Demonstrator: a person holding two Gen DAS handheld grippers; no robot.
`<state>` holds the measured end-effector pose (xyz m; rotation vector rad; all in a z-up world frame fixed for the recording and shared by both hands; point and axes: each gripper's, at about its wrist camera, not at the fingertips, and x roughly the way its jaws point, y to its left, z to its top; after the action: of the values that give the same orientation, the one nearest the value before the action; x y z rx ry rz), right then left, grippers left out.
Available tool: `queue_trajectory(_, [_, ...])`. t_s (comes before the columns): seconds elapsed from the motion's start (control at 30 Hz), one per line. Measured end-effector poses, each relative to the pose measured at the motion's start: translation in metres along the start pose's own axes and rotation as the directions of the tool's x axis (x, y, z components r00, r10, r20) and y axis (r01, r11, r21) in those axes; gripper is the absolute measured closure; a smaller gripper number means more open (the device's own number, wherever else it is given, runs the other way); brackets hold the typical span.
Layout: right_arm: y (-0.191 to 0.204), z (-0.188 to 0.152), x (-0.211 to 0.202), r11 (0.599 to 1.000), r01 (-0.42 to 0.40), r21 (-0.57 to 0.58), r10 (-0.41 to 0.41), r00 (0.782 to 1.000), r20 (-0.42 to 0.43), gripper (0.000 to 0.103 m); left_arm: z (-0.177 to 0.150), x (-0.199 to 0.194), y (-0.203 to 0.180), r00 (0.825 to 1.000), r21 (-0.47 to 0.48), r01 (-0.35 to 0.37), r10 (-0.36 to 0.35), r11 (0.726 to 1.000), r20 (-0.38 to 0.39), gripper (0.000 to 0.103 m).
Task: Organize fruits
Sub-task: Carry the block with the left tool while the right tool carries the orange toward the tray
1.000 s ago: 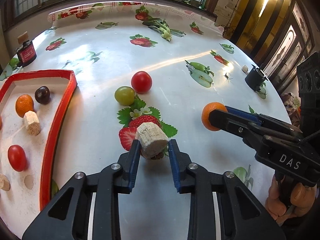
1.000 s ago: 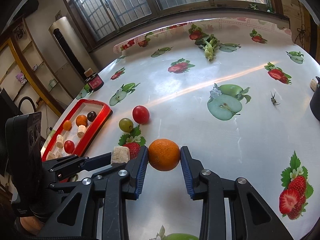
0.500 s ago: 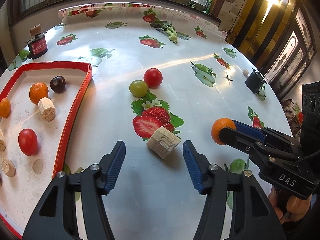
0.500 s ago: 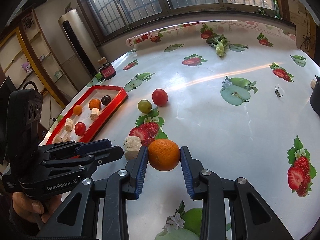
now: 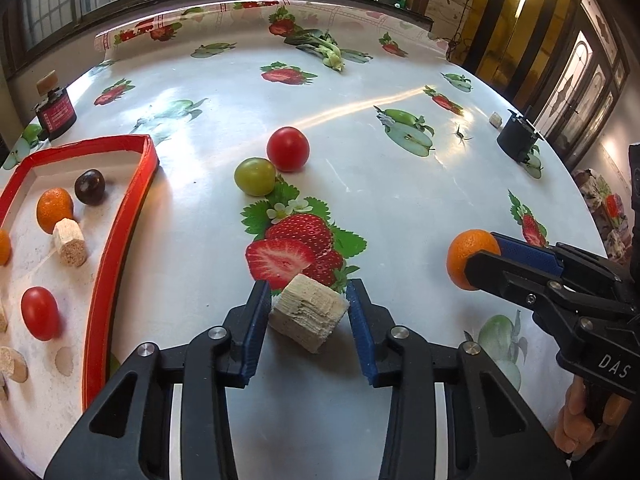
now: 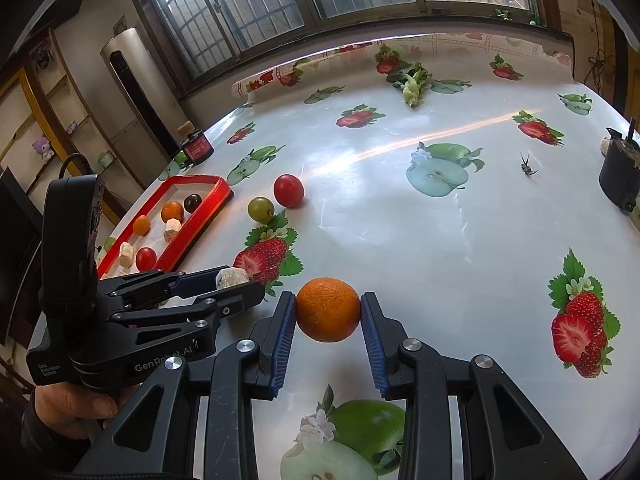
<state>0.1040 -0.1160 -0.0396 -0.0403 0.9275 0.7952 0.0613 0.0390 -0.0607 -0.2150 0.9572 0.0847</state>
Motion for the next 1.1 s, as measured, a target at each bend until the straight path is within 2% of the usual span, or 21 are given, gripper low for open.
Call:
queue_trajectory(0.53, [0.049, 0.002, 0.007, 0.995, -0.053, -0.089, 0.052, 0.999, -0.015, 0.069, -0.018, -0.059, 0.036, 0.995, -0.066, -0.05, 0.055, 0.997, 0.085, 0.066])
queue_trajectory(1.1, [0.11, 0.005, 0.016, 0.972, -0.127, -0.197, 0.121, 0.992, -0.038, 0.069, -0.044, -0.097, 0.086, 0.983, -0.159, -0.123, 0.142, 0.98, 0.116, 0.066])
